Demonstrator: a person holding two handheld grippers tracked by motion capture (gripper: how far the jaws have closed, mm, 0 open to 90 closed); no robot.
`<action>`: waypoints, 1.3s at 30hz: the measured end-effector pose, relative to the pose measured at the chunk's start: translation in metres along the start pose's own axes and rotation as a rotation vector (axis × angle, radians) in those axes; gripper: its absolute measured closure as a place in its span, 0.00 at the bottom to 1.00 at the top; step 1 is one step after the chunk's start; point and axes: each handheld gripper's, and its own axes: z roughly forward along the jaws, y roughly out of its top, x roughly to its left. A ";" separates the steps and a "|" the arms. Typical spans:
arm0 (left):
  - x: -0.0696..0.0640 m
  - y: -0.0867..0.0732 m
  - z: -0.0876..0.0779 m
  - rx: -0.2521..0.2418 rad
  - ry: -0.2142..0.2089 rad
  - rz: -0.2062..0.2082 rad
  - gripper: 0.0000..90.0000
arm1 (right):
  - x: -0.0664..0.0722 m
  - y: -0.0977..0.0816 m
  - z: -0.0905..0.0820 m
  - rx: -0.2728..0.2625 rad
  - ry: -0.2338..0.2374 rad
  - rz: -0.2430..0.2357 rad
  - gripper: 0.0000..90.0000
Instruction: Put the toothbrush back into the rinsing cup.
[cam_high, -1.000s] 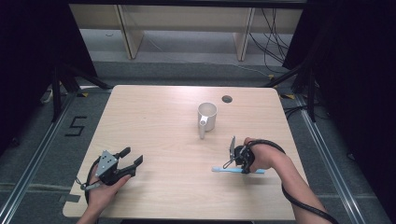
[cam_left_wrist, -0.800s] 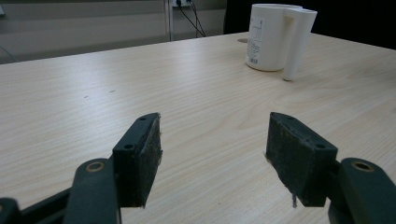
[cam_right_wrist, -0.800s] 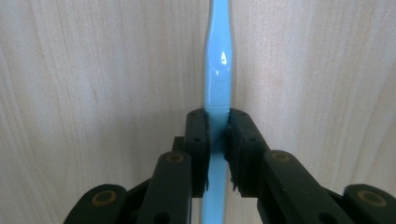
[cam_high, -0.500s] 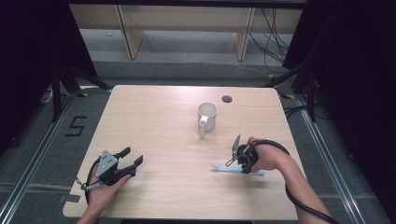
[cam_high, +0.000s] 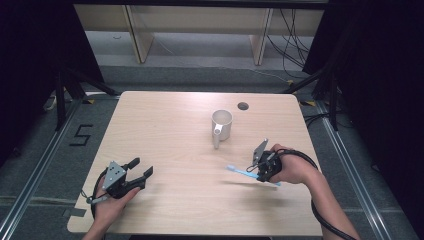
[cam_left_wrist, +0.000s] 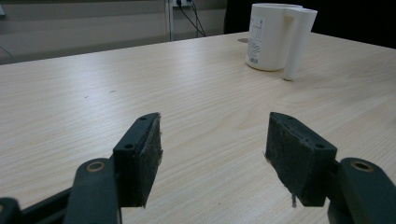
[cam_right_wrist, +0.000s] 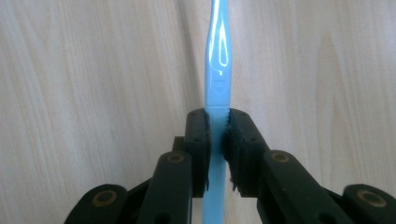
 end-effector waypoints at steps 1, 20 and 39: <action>0.000 0.000 0.000 -0.001 0.000 0.000 0.39 | 0.001 -0.001 -0.001 -0.025 0.011 0.019 0.88; 0.002 0.000 0.000 -0.002 0.000 -0.009 0.39 | 0.012 -0.016 -0.020 -0.284 -0.096 0.136 0.88; 0.002 0.000 0.001 -0.018 -0.004 -0.018 0.39 | 0.031 -0.027 -0.007 -0.617 -0.247 0.283 0.88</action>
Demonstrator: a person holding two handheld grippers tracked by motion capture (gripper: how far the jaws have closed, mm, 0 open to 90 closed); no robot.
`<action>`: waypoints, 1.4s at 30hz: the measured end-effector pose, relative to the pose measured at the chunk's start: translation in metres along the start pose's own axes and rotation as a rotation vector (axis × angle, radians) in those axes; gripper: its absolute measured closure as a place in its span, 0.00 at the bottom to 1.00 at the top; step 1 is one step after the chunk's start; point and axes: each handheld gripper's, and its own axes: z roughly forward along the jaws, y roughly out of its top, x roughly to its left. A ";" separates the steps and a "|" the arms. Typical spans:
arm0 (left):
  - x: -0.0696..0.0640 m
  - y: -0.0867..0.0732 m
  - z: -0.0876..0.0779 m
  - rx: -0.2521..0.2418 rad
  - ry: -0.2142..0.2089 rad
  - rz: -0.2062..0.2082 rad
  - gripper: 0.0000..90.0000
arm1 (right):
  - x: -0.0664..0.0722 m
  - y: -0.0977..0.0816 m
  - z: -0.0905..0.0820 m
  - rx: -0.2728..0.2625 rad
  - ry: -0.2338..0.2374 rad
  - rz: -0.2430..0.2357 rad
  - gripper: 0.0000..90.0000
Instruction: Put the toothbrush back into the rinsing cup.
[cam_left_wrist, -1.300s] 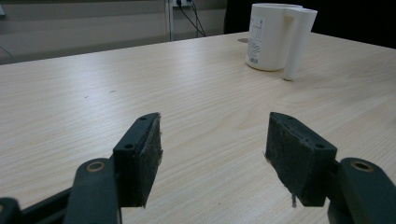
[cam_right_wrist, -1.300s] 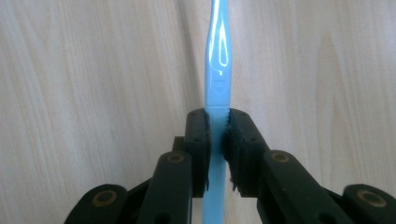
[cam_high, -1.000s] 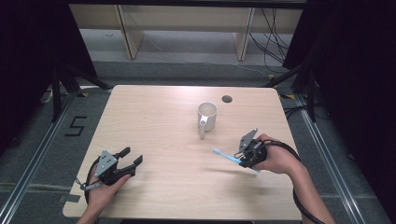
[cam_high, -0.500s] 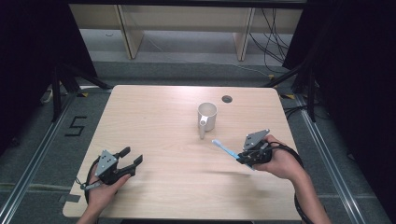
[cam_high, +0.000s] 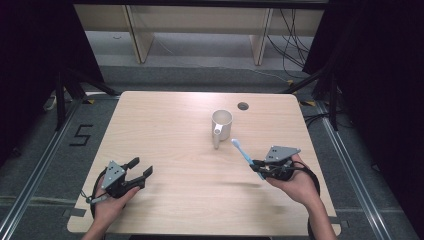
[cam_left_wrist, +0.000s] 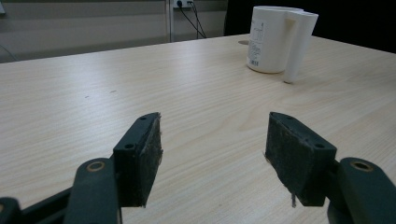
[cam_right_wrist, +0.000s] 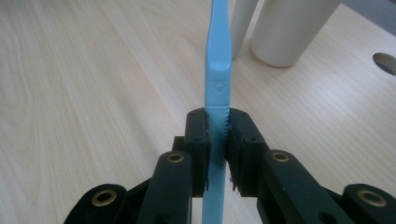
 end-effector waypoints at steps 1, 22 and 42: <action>0.000 0.000 0.000 -0.002 -0.005 -0.003 0.39 | 0.001 -0.001 0.000 -0.018 -0.003 0.005 0.88; 0.000 0.000 0.000 -0.001 -0.006 0.003 0.39 | 0.034 -0.003 0.021 -0.486 -0.024 0.191 0.88; -0.007 0.013 -0.001 -0.015 -0.046 -0.016 0.40 | 0.033 0.006 0.027 -0.606 -0.045 0.235 0.88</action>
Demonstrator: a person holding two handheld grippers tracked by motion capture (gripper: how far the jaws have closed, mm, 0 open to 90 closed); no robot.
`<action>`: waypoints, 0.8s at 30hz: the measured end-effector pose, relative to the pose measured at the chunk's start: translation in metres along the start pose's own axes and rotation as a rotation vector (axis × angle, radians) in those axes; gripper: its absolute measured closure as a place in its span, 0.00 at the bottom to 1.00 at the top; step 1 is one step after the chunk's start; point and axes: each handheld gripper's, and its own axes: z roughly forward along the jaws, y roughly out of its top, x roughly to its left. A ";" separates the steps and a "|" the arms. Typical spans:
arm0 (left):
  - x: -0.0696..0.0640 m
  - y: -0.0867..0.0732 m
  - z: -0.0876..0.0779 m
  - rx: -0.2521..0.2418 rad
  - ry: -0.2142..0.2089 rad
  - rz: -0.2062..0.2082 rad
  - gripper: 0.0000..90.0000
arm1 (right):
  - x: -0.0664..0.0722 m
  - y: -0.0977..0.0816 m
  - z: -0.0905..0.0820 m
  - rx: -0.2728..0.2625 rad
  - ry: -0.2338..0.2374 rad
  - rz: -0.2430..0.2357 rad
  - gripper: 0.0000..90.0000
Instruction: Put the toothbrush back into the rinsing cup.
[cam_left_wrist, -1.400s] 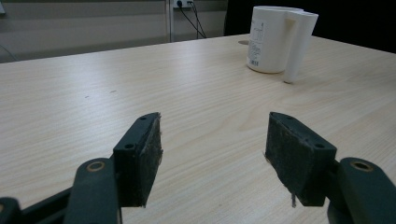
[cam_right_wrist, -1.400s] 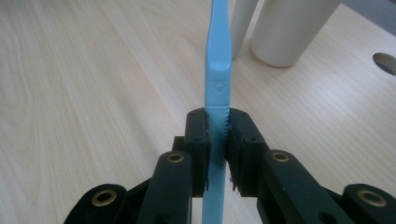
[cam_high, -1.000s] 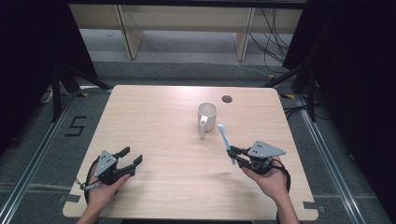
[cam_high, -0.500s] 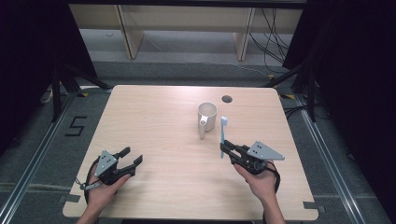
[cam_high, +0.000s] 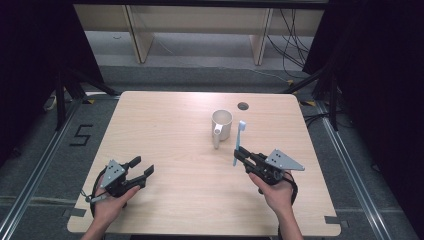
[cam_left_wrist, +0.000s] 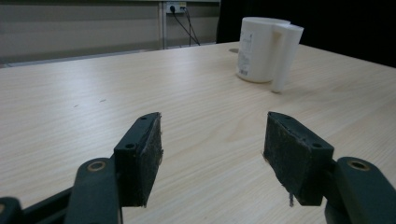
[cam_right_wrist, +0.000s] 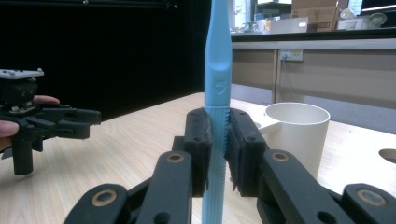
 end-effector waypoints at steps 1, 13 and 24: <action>-0.001 0.002 0.002 -0.018 -0.017 -0.006 0.40 | 0.002 0.000 0.000 0.017 0.006 0.023 0.88; -0.026 0.033 0.015 -0.065 -0.125 0.006 0.40 | 0.013 0.003 0.009 0.009 0.018 0.015 0.88; -0.052 0.062 0.029 -0.071 -0.230 0.034 0.42 | 0.021 0.003 0.024 0.041 0.052 -0.009 0.88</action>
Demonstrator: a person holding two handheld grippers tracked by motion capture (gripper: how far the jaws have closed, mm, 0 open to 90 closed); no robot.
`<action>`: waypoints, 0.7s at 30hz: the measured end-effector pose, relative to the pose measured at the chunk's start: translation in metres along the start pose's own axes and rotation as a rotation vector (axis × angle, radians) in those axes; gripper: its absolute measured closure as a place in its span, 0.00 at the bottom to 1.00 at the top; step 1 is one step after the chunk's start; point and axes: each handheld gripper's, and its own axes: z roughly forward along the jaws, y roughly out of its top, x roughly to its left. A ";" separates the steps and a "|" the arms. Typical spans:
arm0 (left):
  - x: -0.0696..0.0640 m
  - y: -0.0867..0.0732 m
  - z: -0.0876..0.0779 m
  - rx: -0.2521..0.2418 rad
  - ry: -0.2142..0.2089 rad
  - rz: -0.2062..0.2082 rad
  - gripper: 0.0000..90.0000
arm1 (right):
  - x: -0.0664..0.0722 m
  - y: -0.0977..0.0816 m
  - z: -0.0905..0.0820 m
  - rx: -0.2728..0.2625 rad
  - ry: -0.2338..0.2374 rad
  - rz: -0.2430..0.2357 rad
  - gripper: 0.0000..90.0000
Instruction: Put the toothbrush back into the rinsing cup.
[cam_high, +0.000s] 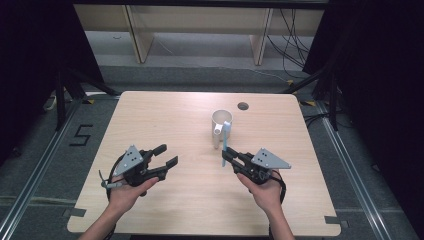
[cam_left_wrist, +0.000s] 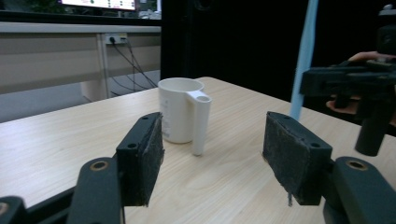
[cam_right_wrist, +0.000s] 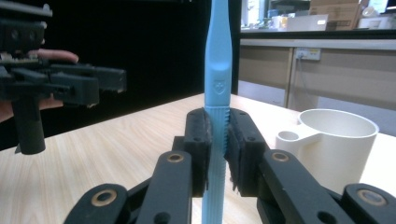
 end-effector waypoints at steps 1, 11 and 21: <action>-0.002 0.001 0.002 0.000 -0.010 -0.001 0.42 | 0.000 0.000 0.000 0.000 0.000 0.000 0.88; -0.015 0.025 0.025 0.011 -0.122 0.007 0.44 | 0.005 -0.003 0.008 0.025 0.023 -0.002 0.88; -0.031 0.041 0.047 -0.001 -0.175 0.011 0.45 | 0.011 -0.004 0.015 0.023 0.015 -0.036 0.88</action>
